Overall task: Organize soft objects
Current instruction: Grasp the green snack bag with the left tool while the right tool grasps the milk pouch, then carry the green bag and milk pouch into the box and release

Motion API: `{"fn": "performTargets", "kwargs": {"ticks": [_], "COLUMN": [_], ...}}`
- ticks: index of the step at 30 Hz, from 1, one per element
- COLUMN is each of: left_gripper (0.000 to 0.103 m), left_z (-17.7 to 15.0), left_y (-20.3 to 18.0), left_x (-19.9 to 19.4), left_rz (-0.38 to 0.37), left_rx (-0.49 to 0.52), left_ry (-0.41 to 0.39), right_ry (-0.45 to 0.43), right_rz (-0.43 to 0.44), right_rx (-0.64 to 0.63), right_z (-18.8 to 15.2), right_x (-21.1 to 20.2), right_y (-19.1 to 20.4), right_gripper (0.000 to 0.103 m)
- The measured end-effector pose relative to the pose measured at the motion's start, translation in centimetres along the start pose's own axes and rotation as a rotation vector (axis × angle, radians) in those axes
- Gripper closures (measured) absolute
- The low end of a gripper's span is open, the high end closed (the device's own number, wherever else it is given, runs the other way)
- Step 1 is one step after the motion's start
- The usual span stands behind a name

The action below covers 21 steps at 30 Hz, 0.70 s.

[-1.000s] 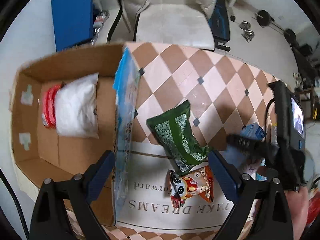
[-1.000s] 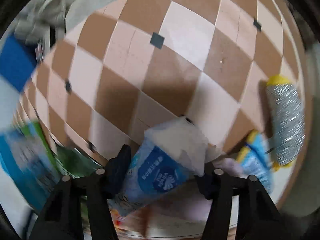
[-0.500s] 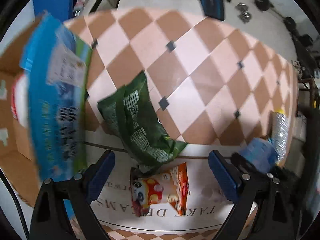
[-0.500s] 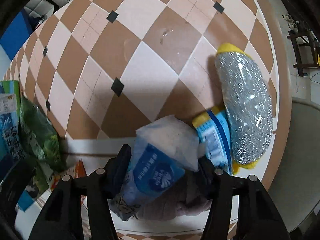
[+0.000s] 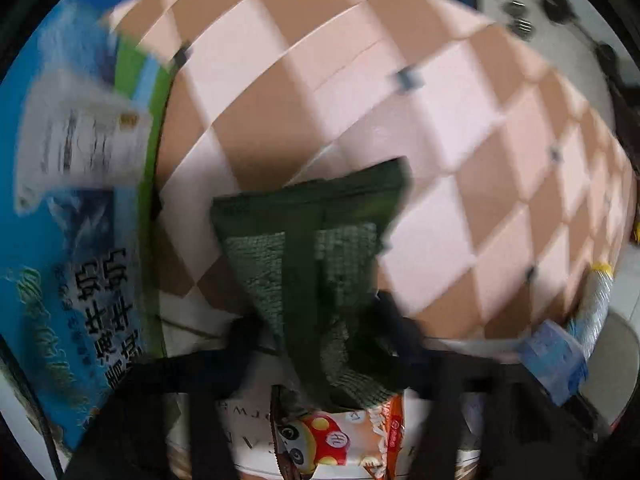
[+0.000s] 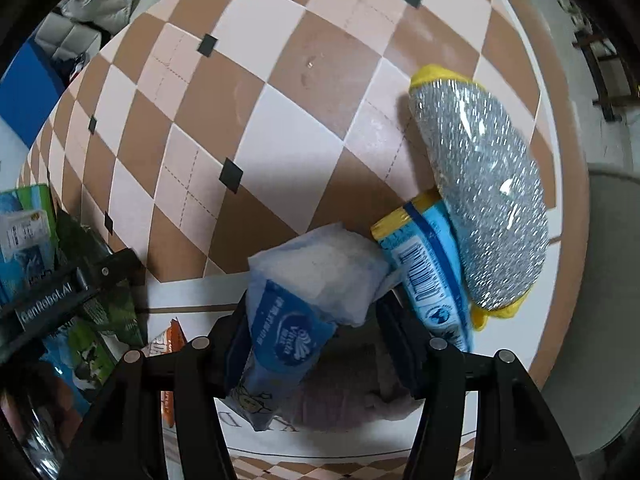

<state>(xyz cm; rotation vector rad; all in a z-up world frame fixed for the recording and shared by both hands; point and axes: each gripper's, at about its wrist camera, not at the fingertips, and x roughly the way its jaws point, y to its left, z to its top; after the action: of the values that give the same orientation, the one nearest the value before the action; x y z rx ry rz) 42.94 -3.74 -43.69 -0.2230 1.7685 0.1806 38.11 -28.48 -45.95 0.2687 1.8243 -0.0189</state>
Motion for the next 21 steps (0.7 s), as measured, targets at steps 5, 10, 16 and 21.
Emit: {"fn": "performTargets", "kwargs": {"ticks": [5, 10, 16, 21], "left_gripper": [0.075, 0.075, 0.075, 0.075], "left_z": [-1.3, -3.9, -8.7, -11.0], "left_y": [-1.6, -0.6, 6.6, 16.3], "left_x": [-2.6, -7.8, -15.7, -19.1], "left_rz": [0.020, -0.049, -0.128, -0.078], "left_rx": [0.117, 0.182, 0.213, 0.165], "left_ry": [-0.093, -0.194, -0.317, -0.379], "right_ry": [-0.039, -0.112, -0.233, -0.278], "right_rz": [0.031, 0.063, 0.124, 0.156], "right_rx": [0.053, 0.004, -0.106, -0.242], "right_z": [-1.1, -3.8, -9.0, -14.0], "right_x": [-0.8, -5.1, -12.7, -15.8], "right_y": [-0.3, 1.1, 6.2, 15.6], "right_gripper": [0.078, 0.083, 0.083, 0.083]}}
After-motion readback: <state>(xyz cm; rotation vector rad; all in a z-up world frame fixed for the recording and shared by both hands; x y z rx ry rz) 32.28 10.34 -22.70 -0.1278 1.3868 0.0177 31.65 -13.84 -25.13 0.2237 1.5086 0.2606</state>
